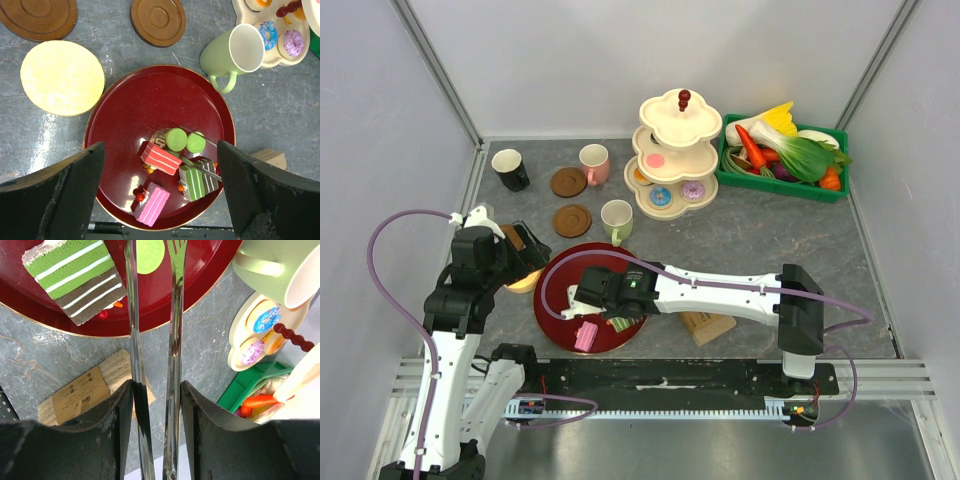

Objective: Serve the afternoon tea

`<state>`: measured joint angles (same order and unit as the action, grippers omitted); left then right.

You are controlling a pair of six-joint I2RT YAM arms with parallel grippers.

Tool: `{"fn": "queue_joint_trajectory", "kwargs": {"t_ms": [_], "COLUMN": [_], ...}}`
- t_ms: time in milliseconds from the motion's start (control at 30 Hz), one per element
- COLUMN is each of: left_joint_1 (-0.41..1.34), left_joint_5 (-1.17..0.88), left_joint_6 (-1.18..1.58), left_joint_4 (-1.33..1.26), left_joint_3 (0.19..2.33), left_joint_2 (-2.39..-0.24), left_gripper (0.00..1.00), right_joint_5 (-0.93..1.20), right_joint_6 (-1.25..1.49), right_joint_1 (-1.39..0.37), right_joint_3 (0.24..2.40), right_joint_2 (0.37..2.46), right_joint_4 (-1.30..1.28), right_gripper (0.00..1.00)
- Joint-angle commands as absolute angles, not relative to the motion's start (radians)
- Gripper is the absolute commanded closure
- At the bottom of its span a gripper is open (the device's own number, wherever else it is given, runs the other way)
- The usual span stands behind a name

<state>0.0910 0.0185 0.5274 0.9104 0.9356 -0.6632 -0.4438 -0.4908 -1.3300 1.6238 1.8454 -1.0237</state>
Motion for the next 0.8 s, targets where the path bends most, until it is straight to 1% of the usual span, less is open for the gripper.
{"fn": "queue_joint_trajectory", "kwargs": {"t_ms": [0, 433, 767], "left_joint_1": [0.089, 0.089, 0.089], "left_joint_5": [0.026, 0.026, 0.005], "left_joint_6": [0.492, 0.499, 0.511], "left_joint_4": [0.899, 0.897, 0.885], "left_joint_3": [0.953, 0.957, 0.950], "left_joint_2": [-0.664, -0.664, -0.675], "left_gripper": [0.02, 0.02, 0.02], "right_joint_5": [-0.491, -0.549, -0.571], "right_joint_6": [-0.491, -0.485, -0.453], "right_joint_1": [-1.325, -1.327, -1.327], "right_joint_3": [1.667, 1.674, 1.635], "right_joint_2": [1.838, 1.809, 1.752], "right_joint_4": [-1.043, -0.982, -0.899], "right_gripper": [0.52, 0.60, 0.66]}}
